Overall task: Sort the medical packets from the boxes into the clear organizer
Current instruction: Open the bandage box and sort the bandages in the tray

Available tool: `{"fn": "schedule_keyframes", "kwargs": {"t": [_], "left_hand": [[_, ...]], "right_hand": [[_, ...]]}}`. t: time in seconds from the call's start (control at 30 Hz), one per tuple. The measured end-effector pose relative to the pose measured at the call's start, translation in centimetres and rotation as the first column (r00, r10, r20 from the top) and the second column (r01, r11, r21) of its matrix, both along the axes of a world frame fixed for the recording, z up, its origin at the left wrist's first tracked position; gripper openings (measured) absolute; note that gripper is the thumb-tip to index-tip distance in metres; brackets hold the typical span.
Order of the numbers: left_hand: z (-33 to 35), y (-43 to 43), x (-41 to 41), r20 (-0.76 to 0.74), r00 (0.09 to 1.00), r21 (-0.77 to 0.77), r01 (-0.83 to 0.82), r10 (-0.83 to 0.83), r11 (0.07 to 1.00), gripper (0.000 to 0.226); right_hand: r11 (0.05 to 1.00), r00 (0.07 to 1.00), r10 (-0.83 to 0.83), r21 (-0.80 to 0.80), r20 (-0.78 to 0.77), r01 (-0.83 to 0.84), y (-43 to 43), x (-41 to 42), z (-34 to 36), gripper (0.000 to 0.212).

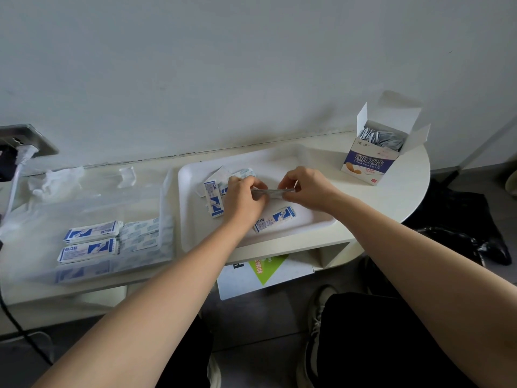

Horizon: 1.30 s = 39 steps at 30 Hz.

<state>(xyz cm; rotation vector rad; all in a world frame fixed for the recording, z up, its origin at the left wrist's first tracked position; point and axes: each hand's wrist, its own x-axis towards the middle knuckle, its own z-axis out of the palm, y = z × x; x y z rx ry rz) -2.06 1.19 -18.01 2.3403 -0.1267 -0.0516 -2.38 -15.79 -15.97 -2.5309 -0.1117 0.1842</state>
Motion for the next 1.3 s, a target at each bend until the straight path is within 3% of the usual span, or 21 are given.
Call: {"fn": "schedule_keyframes", "kwargs": {"t": [0.2,0.3,0.53,0.9,1.03,1.2,1.3], "left_hand": [[-0.4,-0.2,0.2,-0.043,0.998,-0.027,0.043,-0.044,0.999,0.018],[-0.2,-0.2,0.4,-0.016,0.999,-0.09,-0.029,0.027,0.996,0.025],[-0.2,0.4,0.0,-0.079,0.985,-0.035,-0.157,0.154,0.987,0.035],[-0.3,0.0,-0.4,-0.042,0.999,-0.05,-0.006,0.004,0.999,0.012],[0.0,0.1,-0.4,-0.06,0.998,-0.078,-0.011,0.006,0.997,0.033],[2.5,0.8,-0.1,0.155,0.988,0.036,-0.03,0.024,0.999,0.028],[5.3,2.5,0.2,0.353,0.922,0.273,0.063,-0.161,0.96,0.032]], "right_hand": [[0.999,0.999,-0.04,0.025,-0.004,0.04,-0.5,0.0,-0.3,0.012],[0.994,0.994,-0.098,0.052,0.057,0.095,-0.6,0.1,0.1,0.011],[0.997,0.997,-0.07,-0.021,0.016,0.07,-0.5,-0.4,-0.3,0.013],[0.999,0.999,-0.033,-0.037,-0.006,0.032,-0.4,-0.4,-0.1,0.013],[0.999,0.998,-0.034,-0.031,0.048,0.035,-0.3,-0.3,0.2,0.013],[0.998,0.991,-0.042,0.052,0.123,0.036,0.2,-0.1,2.1,0.011],[0.991,0.989,-0.025,0.131,0.147,0.005,1.8,0.1,3.9,0.01]]}}
